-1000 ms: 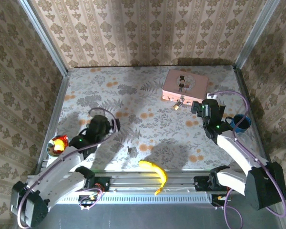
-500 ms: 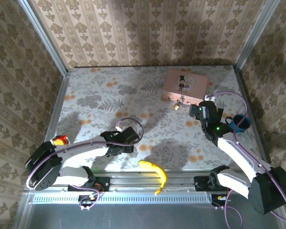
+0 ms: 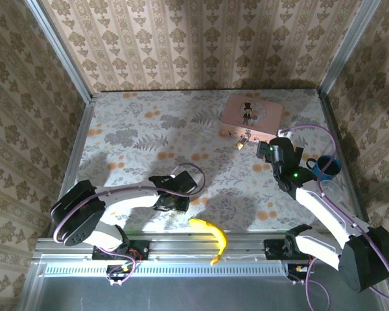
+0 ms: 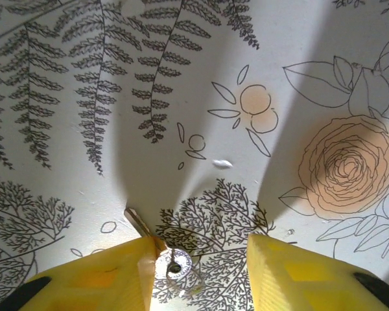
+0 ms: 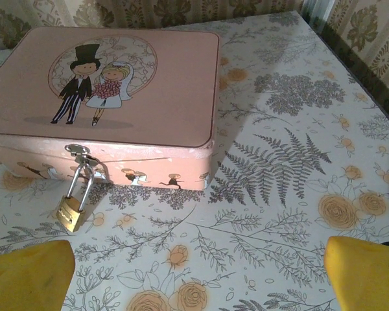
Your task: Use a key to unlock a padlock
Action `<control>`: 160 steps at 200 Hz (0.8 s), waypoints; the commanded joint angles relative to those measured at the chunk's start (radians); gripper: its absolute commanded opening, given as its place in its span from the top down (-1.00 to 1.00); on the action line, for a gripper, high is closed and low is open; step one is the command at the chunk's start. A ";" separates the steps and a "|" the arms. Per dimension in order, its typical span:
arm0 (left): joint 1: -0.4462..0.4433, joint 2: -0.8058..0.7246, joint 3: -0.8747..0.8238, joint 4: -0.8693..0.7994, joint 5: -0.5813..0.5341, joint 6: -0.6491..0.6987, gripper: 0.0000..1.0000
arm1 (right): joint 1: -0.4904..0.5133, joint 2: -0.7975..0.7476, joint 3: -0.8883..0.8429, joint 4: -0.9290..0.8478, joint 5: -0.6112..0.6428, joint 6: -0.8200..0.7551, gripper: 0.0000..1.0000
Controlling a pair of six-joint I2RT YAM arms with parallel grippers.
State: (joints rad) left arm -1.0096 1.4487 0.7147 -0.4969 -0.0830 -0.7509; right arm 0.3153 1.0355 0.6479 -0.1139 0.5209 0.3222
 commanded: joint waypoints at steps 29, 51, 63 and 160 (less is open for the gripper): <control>0.006 0.003 -0.008 -0.116 0.025 -0.035 0.20 | 0.010 -0.022 -0.002 0.013 0.043 0.032 -1.00; 0.014 -0.006 -0.014 -0.139 0.015 -0.039 0.29 | 0.012 -0.026 -0.004 0.017 0.044 0.037 -1.00; 0.013 -0.005 -0.012 -0.150 0.016 -0.039 0.31 | 0.013 -0.026 -0.004 0.019 0.042 0.040 -1.00; 0.018 -0.054 -0.013 -0.191 0.017 -0.053 0.24 | 0.022 -0.032 0.001 0.012 0.063 0.042 -1.00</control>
State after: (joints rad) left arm -0.9997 1.4216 0.7143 -0.6323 -0.0738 -0.7864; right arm 0.3302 1.0229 0.6479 -0.1123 0.5423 0.3450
